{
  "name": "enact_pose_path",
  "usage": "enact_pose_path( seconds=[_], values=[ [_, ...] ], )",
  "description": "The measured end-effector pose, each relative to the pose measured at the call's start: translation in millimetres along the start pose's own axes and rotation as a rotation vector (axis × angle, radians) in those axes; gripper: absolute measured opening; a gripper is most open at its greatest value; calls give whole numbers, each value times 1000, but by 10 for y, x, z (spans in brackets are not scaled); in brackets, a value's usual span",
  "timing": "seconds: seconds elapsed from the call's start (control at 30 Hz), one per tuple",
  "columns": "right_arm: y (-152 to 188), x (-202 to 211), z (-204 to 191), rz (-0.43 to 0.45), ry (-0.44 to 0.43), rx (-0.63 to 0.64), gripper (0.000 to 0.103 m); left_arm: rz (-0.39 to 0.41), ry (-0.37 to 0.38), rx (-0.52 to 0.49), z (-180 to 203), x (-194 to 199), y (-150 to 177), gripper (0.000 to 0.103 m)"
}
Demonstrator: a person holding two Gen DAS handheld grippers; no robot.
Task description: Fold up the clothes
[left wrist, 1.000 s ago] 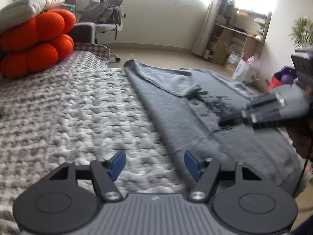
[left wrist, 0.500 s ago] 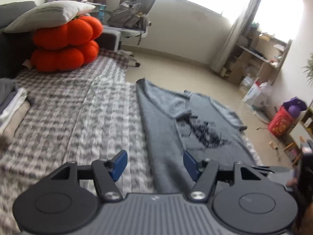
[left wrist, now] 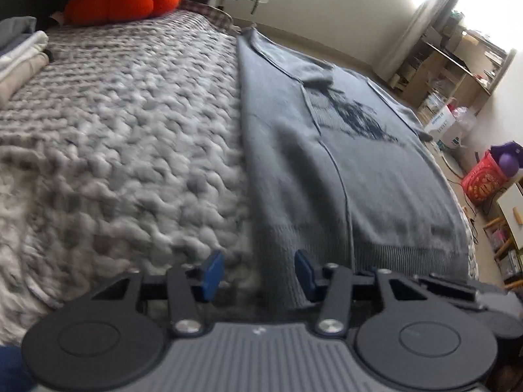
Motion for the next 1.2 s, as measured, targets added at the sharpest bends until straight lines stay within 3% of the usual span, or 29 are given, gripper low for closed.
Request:
enact_pose_path(
  seconds=[0.33, 0.4, 0.47, 0.5, 0.53, 0.57, 0.6, 0.67, 0.83, 0.97, 1.2],
  values=[
    [66, -89, -45, 28, -16, 8, 25, -14, 61, 43, -10, -97, 68, 49],
    [71, -109, -67, 21, -5, 30, 21, -5, 65, 34, 9, -85, 81, 52],
    [72, -115, -83, 17, -6, 39, 6, -2, 64, 21, 38, -96, 96, 53],
    [77, -123, -73, 13, -25, 19, 6, 2, 58, 12, 50, -105, 104, 53],
    [82, -130, -63, 10, -45, -1, 6, 10, 48, -5, 74, -104, 116, 47],
    [88, -131, -49, 8, -62, -21, 5, 15, 40, -31, 109, -105, 135, 25],
    [92, -127, -34, 5, -75, -39, 5, 16, 37, -48, 129, -108, 149, 16],
    [98, -105, 0, 6, -101, -80, 5, 23, 34, -55, 125, -104, 146, 10],
    [115, -20, -11, 5, -170, -151, 4, 30, 9, -91, 78, 8, 129, 8],
    [151, -96, -88, -29, -155, -120, 4, 40, -35, -146, 118, 33, 154, 8],
    [155, -112, -122, -51, -126, -48, 6, 93, -42, -129, 75, 182, -27, 12]
  ],
)
Point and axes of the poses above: each gripper's, at about its wrist camera, not at the fingertips, and x roughly against the way its jaws point, z to its right, y to its underside, the point moved 4 cm from there along -x, roughly the way its jaws point, and after that the axes turned 15 degrees about x, right-handed, at the moved point
